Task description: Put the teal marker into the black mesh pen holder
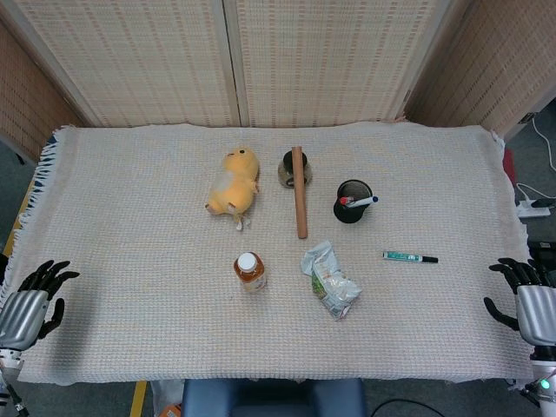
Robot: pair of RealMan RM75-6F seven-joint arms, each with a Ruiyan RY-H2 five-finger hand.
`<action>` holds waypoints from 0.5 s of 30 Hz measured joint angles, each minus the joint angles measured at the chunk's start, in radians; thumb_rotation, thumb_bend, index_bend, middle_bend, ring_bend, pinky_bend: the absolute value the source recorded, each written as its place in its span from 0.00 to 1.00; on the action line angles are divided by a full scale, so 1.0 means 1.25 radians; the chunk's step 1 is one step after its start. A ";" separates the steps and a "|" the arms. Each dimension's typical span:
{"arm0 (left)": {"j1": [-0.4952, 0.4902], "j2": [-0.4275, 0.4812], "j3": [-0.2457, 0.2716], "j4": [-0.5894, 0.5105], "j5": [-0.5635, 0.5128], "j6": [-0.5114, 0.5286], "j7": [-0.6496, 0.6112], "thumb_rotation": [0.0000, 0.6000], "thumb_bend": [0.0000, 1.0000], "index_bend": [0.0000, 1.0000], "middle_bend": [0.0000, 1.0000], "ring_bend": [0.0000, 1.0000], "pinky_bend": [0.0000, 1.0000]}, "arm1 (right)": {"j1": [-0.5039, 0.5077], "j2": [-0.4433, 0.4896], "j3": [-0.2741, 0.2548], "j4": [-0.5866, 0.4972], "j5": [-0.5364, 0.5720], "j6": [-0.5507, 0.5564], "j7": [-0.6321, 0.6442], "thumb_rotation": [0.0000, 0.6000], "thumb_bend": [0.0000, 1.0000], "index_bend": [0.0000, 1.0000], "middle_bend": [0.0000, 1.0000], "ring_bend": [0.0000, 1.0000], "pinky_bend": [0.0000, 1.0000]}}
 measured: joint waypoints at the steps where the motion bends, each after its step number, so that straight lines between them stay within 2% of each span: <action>1: 0.000 0.000 0.000 0.000 0.001 0.002 -0.001 1.00 0.63 0.25 0.09 0.01 0.14 | 0.000 0.000 0.000 0.000 -0.001 0.001 0.001 1.00 0.18 0.31 0.23 0.22 0.16; 9: 0.006 0.005 0.003 -0.009 0.019 0.024 0.006 1.00 0.63 0.25 0.09 0.01 0.14 | -0.005 0.005 0.001 -0.008 -0.012 0.013 0.007 1.00 0.18 0.31 0.23 0.22 0.16; 15: 0.001 0.003 0.007 -0.006 0.019 0.010 0.007 1.00 0.63 0.25 0.09 0.01 0.14 | -0.008 0.007 0.004 -0.016 -0.008 0.014 -0.002 1.00 0.18 0.31 0.23 0.22 0.16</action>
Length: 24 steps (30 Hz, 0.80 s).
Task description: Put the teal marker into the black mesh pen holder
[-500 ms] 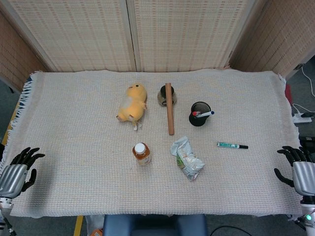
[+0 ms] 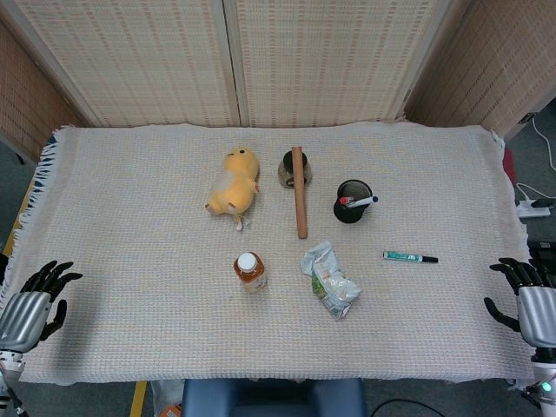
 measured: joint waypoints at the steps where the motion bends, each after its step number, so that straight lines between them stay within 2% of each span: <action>1: 0.000 0.000 0.000 0.000 -0.001 0.000 -0.001 1.00 0.63 0.25 0.09 0.01 0.14 | 0.000 0.000 0.001 0.000 0.002 -0.001 -0.001 1.00 0.18 0.31 0.23 0.22 0.16; 10: 0.002 0.009 0.000 -0.012 -0.005 0.003 -0.001 1.00 0.63 0.25 0.09 0.01 0.14 | 0.004 -0.002 0.003 0.001 0.010 -0.022 -0.010 1.00 0.18 0.32 0.23 0.23 0.16; 15: 0.004 0.015 0.000 -0.019 -0.008 0.004 -0.004 1.00 0.63 0.25 0.09 0.01 0.14 | 0.029 -0.001 0.004 0.002 0.007 -0.061 -0.016 1.00 0.18 0.33 0.23 0.24 0.16; 21: 0.003 0.017 0.004 -0.025 0.001 0.002 -0.010 1.00 0.63 0.26 0.09 0.01 0.14 | 0.103 0.027 0.020 -0.034 0.024 -0.193 -0.048 1.00 0.18 0.19 0.23 0.23 0.16; 24: 0.002 0.018 0.006 -0.025 0.003 -0.001 -0.013 1.00 0.63 0.26 0.09 0.01 0.14 | 0.155 0.050 0.035 -0.073 0.056 -0.290 -0.104 1.00 0.18 0.20 0.23 0.23 0.16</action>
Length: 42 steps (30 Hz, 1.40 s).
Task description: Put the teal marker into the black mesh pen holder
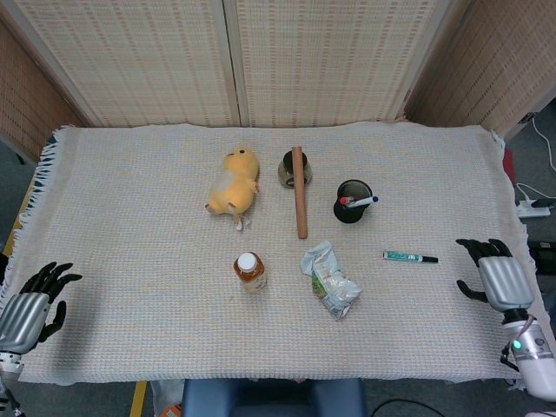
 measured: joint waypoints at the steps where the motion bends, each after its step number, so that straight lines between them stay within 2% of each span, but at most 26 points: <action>1: 0.000 0.000 0.000 0.000 -0.001 -0.001 0.000 1.00 0.63 0.26 0.09 0.01 0.14 | 0.015 0.005 0.005 -0.011 0.012 -0.025 -0.025 1.00 0.18 0.20 0.23 0.23 0.16; 8: 0.000 0.005 0.000 -0.008 -0.005 -0.002 0.003 1.00 0.63 0.25 0.09 0.01 0.14 | 0.140 0.009 0.040 -0.076 0.147 -0.172 -0.256 1.00 0.18 0.24 0.23 0.25 0.16; 15: 0.002 0.007 -0.001 -0.008 -0.009 -0.002 0.002 1.00 0.63 0.25 0.09 0.01 0.14 | 0.235 -0.056 0.048 -0.055 0.289 -0.271 -0.360 1.00 0.18 0.26 0.23 0.26 0.16; 20: 0.002 0.007 -0.003 -0.008 -0.013 -0.003 0.003 1.00 0.63 0.26 0.09 0.01 0.14 | 0.261 -0.103 0.039 0.003 0.336 -0.309 -0.364 1.00 0.18 0.28 0.23 0.27 0.17; 26: 0.002 0.007 -0.004 -0.007 -0.017 -0.004 0.002 1.00 0.63 0.26 0.09 0.01 0.14 | 0.271 -0.132 0.020 0.047 0.345 -0.328 -0.332 1.00 0.18 0.32 0.23 0.29 0.19; 32: 0.002 0.005 -0.004 -0.007 -0.019 -0.007 0.008 1.00 0.63 0.26 0.09 0.01 0.14 | 0.268 -0.147 0.015 0.071 0.319 -0.328 -0.268 1.00 0.18 0.38 0.23 0.32 0.21; 42: 0.004 0.008 -0.006 -0.010 -0.025 -0.004 0.008 1.00 0.63 0.26 0.09 0.01 0.14 | 0.279 -0.195 -0.001 0.129 0.276 -0.335 -0.219 1.00 0.18 0.39 0.23 0.32 0.22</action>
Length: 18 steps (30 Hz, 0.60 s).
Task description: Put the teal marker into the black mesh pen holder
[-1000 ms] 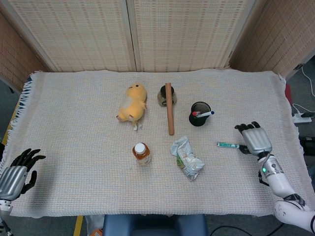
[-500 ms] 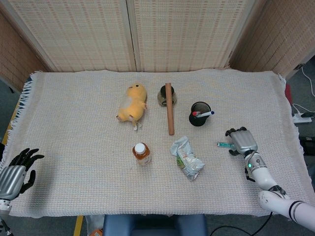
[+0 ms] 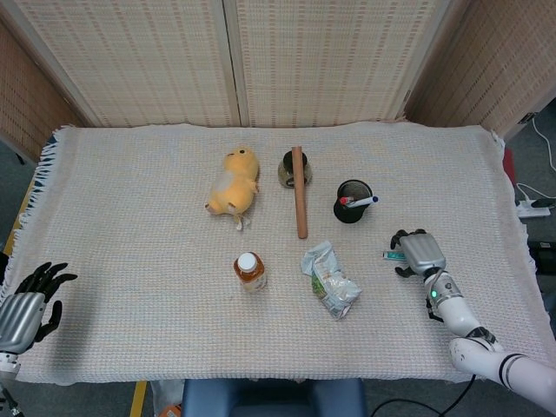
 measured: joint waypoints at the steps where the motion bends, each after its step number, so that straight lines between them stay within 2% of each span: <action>1: 0.000 0.000 0.000 0.000 -0.001 0.000 -0.002 1.00 0.63 0.26 0.09 0.01 0.14 | 0.001 -0.003 -0.002 0.003 -0.002 -0.001 0.001 1.00 0.18 0.39 0.23 0.32 0.22; 7: -0.002 0.001 0.000 0.004 -0.005 -0.009 -0.005 1.00 0.63 0.26 0.09 0.01 0.14 | 0.005 -0.013 -0.002 0.019 0.000 0.004 0.004 1.00 0.18 0.41 0.24 0.33 0.23; 18: -0.001 0.001 0.000 0.001 -0.006 -0.009 -0.002 1.00 0.63 0.26 0.09 0.01 0.14 | 0.011 -0.042 0.002 0.058 0.007 0.015 0.001 1.00 0.25 0.55 0.30 0.37 0.28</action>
